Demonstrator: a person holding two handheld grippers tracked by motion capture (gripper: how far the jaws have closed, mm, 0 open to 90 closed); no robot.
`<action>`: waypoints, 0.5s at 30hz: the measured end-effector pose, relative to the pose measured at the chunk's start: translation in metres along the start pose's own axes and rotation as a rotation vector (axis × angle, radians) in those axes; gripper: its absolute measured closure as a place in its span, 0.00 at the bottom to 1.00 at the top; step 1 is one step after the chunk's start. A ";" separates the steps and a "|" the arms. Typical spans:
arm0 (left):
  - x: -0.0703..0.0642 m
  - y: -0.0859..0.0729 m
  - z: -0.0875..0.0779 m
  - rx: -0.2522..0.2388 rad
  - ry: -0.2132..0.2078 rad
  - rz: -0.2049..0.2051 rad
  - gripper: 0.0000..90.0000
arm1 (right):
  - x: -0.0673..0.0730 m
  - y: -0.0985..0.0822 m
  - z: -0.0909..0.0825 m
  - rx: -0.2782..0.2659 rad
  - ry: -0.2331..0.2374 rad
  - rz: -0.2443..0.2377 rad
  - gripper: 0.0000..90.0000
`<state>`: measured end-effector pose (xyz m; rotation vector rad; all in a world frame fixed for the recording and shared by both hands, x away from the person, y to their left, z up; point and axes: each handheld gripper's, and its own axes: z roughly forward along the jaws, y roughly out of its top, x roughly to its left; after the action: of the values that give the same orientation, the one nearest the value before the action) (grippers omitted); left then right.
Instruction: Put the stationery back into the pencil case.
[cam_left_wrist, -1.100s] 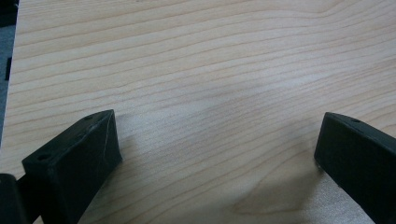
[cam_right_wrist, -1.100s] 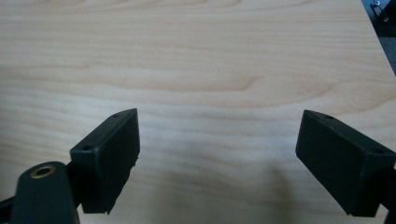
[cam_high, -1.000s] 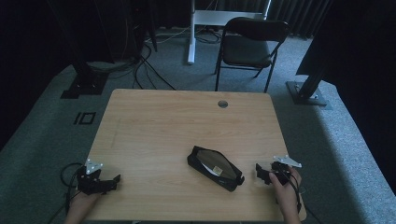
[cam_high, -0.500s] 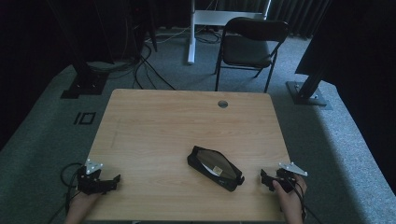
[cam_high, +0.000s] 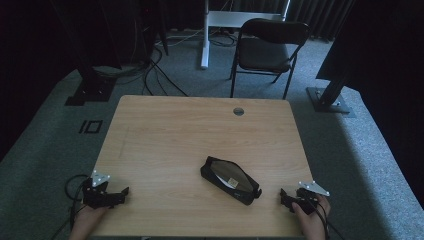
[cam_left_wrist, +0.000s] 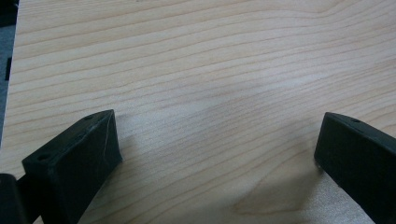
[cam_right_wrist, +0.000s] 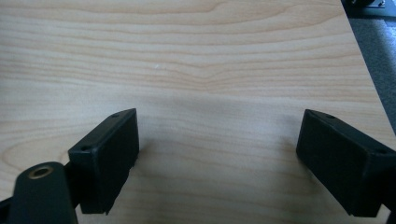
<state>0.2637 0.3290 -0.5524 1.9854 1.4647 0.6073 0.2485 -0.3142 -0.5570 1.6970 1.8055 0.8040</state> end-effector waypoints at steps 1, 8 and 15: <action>0.000 0.000 0.000 0.000 0.000 0.000 0.00 | 0.000 0.000 0.000 0.000 0.000 0.000 0.14; 0.000 0.000 0.000 0.000 0.000 0.000 0.00 | -0.001 -0.001 0.000 0.000 -0.016 0.013 0.13; 0.000 0.000 0.000 0.000 0.000 0.000 0.00 | -0.001 -0.001 0.000 0.000 -0.016 0.014 0.13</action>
<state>0.2637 0.3290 -0.5524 1.9858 1.4645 0.6073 0.2479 -0.3149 -0.5573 1.7130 1.7851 0.7945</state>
